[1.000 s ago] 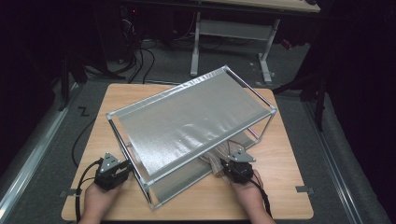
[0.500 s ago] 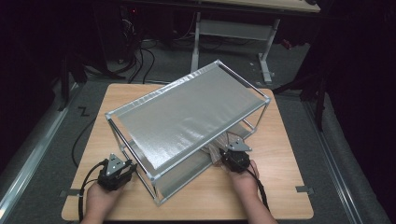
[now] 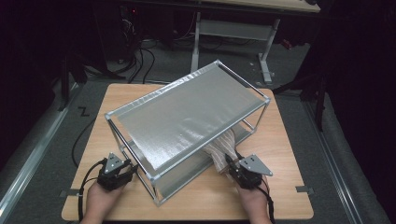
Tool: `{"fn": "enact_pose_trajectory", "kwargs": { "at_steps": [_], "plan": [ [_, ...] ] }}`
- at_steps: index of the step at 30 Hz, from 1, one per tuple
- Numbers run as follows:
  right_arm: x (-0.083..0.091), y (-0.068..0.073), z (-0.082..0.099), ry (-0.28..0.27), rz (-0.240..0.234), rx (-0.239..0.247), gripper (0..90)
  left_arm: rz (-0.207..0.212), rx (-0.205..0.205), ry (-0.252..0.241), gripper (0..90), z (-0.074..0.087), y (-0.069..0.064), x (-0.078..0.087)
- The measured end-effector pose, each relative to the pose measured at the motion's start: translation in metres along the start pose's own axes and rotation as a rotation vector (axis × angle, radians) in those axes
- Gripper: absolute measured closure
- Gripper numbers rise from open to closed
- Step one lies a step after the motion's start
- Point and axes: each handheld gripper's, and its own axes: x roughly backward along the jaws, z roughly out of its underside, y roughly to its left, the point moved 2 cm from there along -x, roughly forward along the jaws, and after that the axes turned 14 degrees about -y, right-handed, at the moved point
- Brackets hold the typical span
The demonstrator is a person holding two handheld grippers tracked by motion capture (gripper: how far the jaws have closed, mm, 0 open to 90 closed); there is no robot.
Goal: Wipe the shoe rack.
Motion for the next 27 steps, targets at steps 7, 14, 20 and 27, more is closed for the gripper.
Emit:
{"fn": "enact_pose_trajectory", "kwargs": {
  "at_steps": [7,14,20,27],
  "plan": [
    [0.017,-0.016,0.003,-0.035,0.041,-0.056,68.0,-0.004,0.011,0.010,54.4,0.000,0.000,0.000],
    [0.031,-0.028,-0.003,-0.076,0.088,-0.061,68.0,-0.003,0.020,0.010,53.1,0.000,0.001,0.000],
    [0.040,-0.037,-0.007,-0.111,0.142,-0.069,67.9,-0.002,0.022,0.011,52.9,0.000,0.001,-0.001],
    [0.054,-0.041,-0.023,-0.225,0.192,-0.071,67.8,-0.003,0.020,0.010,53.0,0.000,0.001,-0.001]
  ]
}}
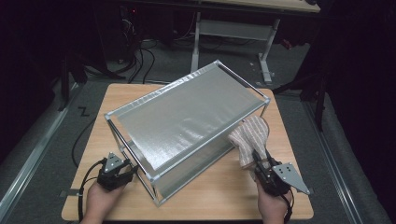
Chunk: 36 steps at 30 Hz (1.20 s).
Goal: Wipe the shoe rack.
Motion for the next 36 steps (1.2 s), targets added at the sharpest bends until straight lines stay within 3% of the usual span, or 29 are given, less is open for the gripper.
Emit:
{"fn": "enact_pose_trajectory", "kwargs": {
  "at_steps": [4,11,16,21,23,25,30,33,35,36],
  "plan": [
    [0.003,0.001,-0.010,-0.039,0.002,-0.009,67.8,0.000,-0.001,0.000,53.0,0.000,0.000,0.000],
    [0.004,0.007,-0.045,-0.144,-0.038,-0.013,67.7,-0.002,-0.005,0.002,53.2,0.000,-0.001,0.000],
    [-0.003,0.013,-0.060,-0.178,-0.062,-0.021,67.6,-0.003,-0.005,0.001,53.2,0.000,-0.001,0.000],
    [-0.026,0.026,-0.079,-0.221,-0.091,-0.028,66.9,-0.003,-0.009,0.000,53.4,0.000,-0.001,0.000],
    [-0.030,0.029,-0.081,-0.224,-0.097,-0.025,66.7,-0.002,-0.009,0.000,53.5,0.000,-0.001,0.000],
    [-0.049,0.038,-0.085,-0.217,-0.120,-0.032,66.4,-0.003,-0.010,-0.003,53.6,0.000,-0.001,0.000],
    [-0.071,0.048,-0.087,-0.200,-0.140,-0.048,66.3,-0.004,-0.010,-0.003,53.8,0.000,-0.002,0.000],
    [-0.094,0.056,-0.086,-0.167,-0.148,-0.036,66.4,-0.002,-0.012,-0.004,53.9,0.000,-0.002,0.000],
    [-0.099,0.057,-0.085,-0.155,-0.150,-0.028,66.4,-0.002,-0.012,-0.004,54.0,0.000,-0.002,0.000],
    [-0.111,0.058,-0.079,-0.123,-0.142,-0.010,66.4,-0.002,-0.012,-0.004,54.0,0.000,-0.002,0.000]
  ]
}}
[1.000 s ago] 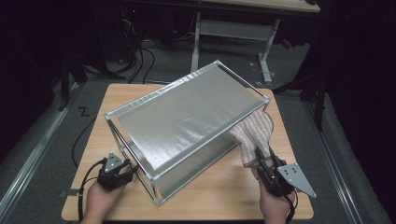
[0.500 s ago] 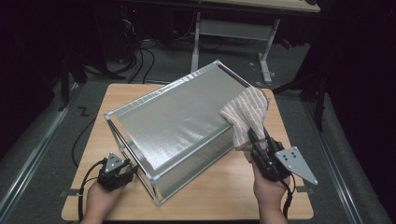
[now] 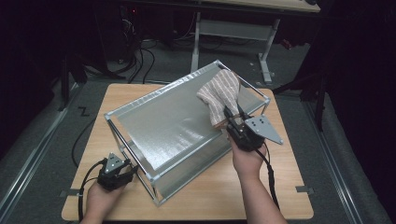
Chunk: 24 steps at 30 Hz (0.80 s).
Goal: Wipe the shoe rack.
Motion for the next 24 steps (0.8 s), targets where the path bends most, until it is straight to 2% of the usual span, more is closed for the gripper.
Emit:
{"fn": "enact_pose_trajectory", "kwargs": {
  "at_steps": [2,3,4,6,11,18,24],
  "plan": [
    [-0.003,-0.001,0.003,0.012,0.004,0.004,66.4,0.000,0.000,0.000,54.0,0.000,0.000,0.000],
    [-0.009,-0.004,0.011,0.043,0.011,0.003,66.6,0.000,-0.001,0.000,54.2,0.000,0.000,0.000],
    [-0.009,-0.004,0.011,0.043,0.011,0.003,66.6,0.000,-0.001,0.000,54.2,0.000,0.000,0.000],
    [-0.014,-0.006,0.020,0.078,0.006,-0.009,66.8,0.001,-0.002,0.000,54.2,0.000,0.000,0.000],
    [-0.015,-0.007,0.027,0.127,-0.008,-0.001,67.3,0.001,-0.002,0.000,54.4,0.000,0.000,0.000],
    [-0.008,-0.007,0.031,0.144,-0.015,0.001,67.9,0.003,-0.006,0.001,54.9,0.000,0.000,0.000],
    [0.008,-0.005,0.027,0.147,-0.016,0.013,67.9,0.009,-0.018,0.005,55.2,0.000,-0.001,0.000]
  ]
}}
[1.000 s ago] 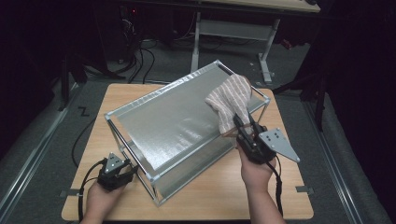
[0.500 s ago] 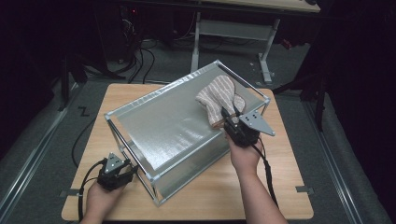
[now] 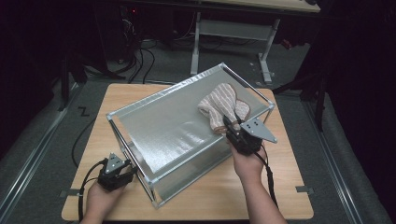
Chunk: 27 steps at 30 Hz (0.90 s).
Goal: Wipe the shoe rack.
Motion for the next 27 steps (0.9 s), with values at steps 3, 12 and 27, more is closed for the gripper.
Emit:
{"fn": "enact_pose_trajectory", "kwargs": {
  "at_steps": [3,12,27],
  "plan": [
    [0.012,0.002,-0.002,0.003,0.003,0.013,67.0,0.004,-0.010,0.005,55.1,0.000,0.000,0.000],
    [0.014,0.000,-0.004,0.002,0.012,-0.006,55.7,0.003,-0.004,0.011,54.9,0.000,0.001,0.000],
    [0.011,-0.004,-0.004,0.006,-0.004,-0.025,61.3,0.005,-0.002,0.009,54.9,0.000,0.001,-0.001]
  ]
}}
